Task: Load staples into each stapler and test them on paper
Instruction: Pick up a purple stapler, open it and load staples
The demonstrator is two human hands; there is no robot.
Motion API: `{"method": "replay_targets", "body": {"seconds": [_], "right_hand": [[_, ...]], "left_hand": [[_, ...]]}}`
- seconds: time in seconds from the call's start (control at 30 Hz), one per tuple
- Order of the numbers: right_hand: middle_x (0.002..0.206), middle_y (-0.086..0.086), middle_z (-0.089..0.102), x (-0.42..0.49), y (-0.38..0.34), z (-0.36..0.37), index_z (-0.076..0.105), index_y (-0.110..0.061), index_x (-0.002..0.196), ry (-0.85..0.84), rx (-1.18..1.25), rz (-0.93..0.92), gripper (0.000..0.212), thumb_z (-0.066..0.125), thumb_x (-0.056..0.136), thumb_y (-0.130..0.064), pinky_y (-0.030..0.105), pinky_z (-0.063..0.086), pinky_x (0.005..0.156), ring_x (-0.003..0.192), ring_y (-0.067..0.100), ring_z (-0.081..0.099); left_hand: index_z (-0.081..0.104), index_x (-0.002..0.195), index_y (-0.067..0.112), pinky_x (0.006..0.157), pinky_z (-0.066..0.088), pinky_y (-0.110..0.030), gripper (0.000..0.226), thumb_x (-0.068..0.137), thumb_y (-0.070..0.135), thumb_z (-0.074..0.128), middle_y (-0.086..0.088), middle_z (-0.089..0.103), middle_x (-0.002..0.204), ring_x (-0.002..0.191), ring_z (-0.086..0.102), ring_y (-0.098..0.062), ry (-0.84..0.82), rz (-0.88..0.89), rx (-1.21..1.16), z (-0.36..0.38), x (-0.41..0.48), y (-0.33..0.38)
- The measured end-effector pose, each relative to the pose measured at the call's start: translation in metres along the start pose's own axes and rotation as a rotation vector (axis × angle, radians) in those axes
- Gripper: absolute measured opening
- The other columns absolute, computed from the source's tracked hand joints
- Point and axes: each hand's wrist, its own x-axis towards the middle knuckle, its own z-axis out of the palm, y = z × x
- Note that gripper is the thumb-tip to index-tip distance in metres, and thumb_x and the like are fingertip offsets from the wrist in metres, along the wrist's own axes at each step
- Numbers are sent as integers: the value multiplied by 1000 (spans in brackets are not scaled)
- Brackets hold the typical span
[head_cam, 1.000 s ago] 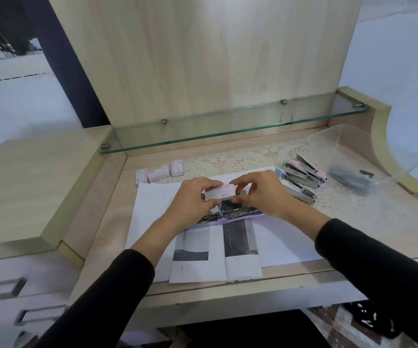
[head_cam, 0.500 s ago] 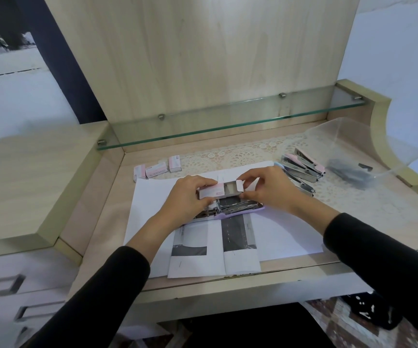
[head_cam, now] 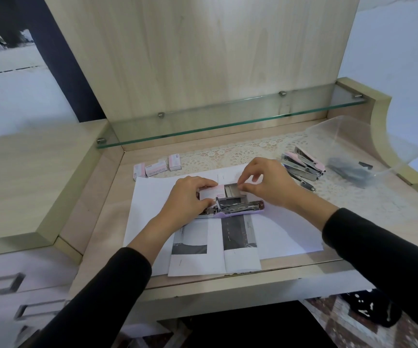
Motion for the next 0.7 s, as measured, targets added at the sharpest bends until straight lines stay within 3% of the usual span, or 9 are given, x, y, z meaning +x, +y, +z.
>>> {"method": "replay_targets", "body": {"seconds": [0.23, 0.3, 0.4, 0.47, 0.6, 0.7], "right_hand": [[72, -8, 38, 7, -12, 16, 73, -11, 81, 43, -159, 95, 12, 68, 79, -23, 16, 23, 50, 79, 14, 41], [66, -11, 44, 8, -15, 21, 74, -9, 81, 48, -162, 129, 13, 67, 78, -20, 18, 25, 48, 74, 15, 45], [72, 4, 65, 11, -19, 25, 74, -6, 76, 53, -152, 169, 14, 66, 78, -18, 20, 31, 48, 70, 21, 55], [77, 10, 69, 12, -21, 27, 73, -3, 75, 68, -147, 184, 14, 65, 76, -14, 21, 34, 48, 72, 24, 59], [72, 5, 67, 11, -21, 30, 72, -3, 75, 93, -121, 177, 14, 63, 76, -13, 17, 29, 46, 70, 19, 54], [62, -9, 47, 9, -20, 30, 71, -6, 74, 133, -93, 156, 12, 63, 78, -15, 24, 30, 53, 73, 14, 46]], "left_hand": [[66, 110, 13, 90, 46, -34, 36, 75, 7, 71, -4, 66, 111, 100, 54, -19, 25, 6, 20, 1, -1, 1], [67, 109, 12, 89, 46, -35, 36, 74, 7, 71, -4, 67, 109, 99, 54, -20, 31, 16, 23, 1, -1, 0], [66, 109, 12, 88, 45, -33, 37, 74, 7, 72, -5, 67, 108, 98, 54, -21, 40, 29, 34, 2, -2, -1], [66, 111, 12, 88, 44, -31, 37, 74, 8, 72, -5, 66, 109, 98, 54, -20, 41, 23, 39, 2, -2, -1], [65, 111, 12, 89, 43, -31, 37, 75, 8, 71, -4, 66, 110, 99, 53, -21, 42, 26, 43, 3, -3, -1], [65, 112, 13, 90, 43, -33, 37, 76, 9, 71, -5, 66, 111, 100, 53, -21, 41, 19, 39, 2, -3, -1]]}}
